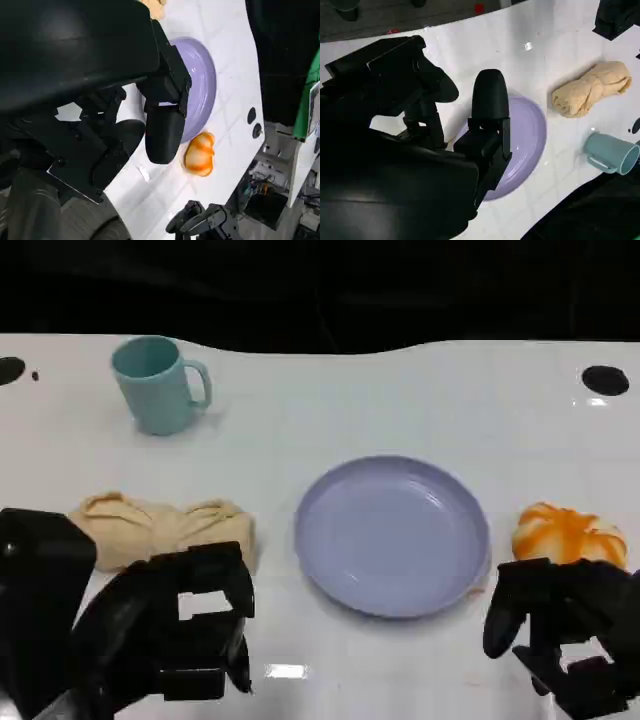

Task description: Grasp the towel on the left side of the plate with the left hand and place it into the plate.

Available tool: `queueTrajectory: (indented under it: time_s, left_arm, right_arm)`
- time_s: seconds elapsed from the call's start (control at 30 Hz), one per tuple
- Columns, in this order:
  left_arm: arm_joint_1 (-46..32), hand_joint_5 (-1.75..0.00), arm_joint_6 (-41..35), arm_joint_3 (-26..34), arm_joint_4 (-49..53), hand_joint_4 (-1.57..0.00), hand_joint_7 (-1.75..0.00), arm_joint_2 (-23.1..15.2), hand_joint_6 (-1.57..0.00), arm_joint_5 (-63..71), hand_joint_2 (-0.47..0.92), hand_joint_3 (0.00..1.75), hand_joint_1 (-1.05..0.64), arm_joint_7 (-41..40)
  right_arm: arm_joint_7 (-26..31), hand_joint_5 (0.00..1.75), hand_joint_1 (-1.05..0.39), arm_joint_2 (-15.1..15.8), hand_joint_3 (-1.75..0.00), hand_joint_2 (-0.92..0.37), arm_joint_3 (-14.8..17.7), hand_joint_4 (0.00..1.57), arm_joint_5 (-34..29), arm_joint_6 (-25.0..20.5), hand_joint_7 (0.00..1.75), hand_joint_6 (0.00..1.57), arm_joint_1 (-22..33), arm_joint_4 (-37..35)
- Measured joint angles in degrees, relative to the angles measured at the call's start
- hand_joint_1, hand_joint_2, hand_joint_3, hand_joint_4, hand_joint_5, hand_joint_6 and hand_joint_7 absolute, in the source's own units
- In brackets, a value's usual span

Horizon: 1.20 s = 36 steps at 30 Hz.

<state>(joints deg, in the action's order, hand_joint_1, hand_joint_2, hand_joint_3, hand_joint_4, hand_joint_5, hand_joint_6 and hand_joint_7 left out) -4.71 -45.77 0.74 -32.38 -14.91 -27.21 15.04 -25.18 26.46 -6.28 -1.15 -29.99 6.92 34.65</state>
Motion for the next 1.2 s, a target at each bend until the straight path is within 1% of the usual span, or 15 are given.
queueTrajectory:
  time_s: [0.63, 0.87, 1.07, 1.1, 1.13, 1.17, 1.2]
  left_arm:
    - [0.0, -1.75, 0.6, -0.1, 0.1, -0.86, -1.67, 0.0, -0.77, 0.1, 0.45, 1.41, -0.07, 0.6]
    - [0.0, -1.75, -0.3, -0.1, -0.1, -0.85, -1.68, 0.0, -0.76, 0.0, 0.45, 1.41, -0.05, -0.4]
    - [0.1, -1.75, -0.3, 1.0, -0.1, -0.81, -1.58, 0.2, -0.77, 0.0, 0.49, 1.35, -0.06, -0.6]
    - [0.1, -1.73, -0.3, 1.1, -0.1, -0.79, -1.56, 0.3, -0.74, 0.0, 0.49, 1.34, -0.06, -0.7]
    - [0.3, -1.69, -0.3, 1.1, -0.1, -0.75, -1.47, 0.4, -0.73, 0.0, 0.50, 1.29, -0.06, -0.9]
    - [0.4, -1.62, -0.3, 1.1, -0.1, -0.70, -1.35, 0.5, -0.70, 0.2, 0.50, 1.24, -0.06, -1.0]
    - [0.5, -1.56, 0.0, 1.0, -0.1, -0.68, -1.25, 0.5, -0.69, 0.8, 0.50, 1.23, -0.06, -1.6]
  right_arm:
    - [0.0, 1.68, 0.04, 0.0, -1.07, -0.59, 0.0, 0.70, 0.0, -0.1, 1.44, 0.67, -0.1, 0.0]
    - [0.0, 1.68, 0.04, 0.0, -1.06, -0.59, 0.0, 0.70, 0.1, -0.5, 1.44, 0.68, -0.1, 0.0]
    - [0.3, 1.68, 0.04, -0.1, -1.05, -0.59, -0.2, 0.70, 0.0, -0.9, 1.44, 0.68, -0.1, 0.0]
    - [0.5, 1.68, 0.04, -0.1, -1.05, -0.59, -0.3, 0.70, 0.0, -1.0, 1.44, 0.68, -0.1, 0.0]
    - [0.5, 1.67, 0.04, -0.1, -1.05, -0.59, -0.4, 0.69, 0.0, -1.0, 1.44, 0.68, -0.1, 0.0]
    - [0.6, 1.67, 0.04, -0.1, -1.05, -0.59, -0.5, 0.69, 0.0, -1.0, 1.44, 0.68, -0.1, 0.0]
    - [0.6, 1.67, 0.04, -0.1, -1.05, -0.59, -0.6, 0.69, 0.0, -1.0, 1.44, 0.68, -0.2, 0.0]
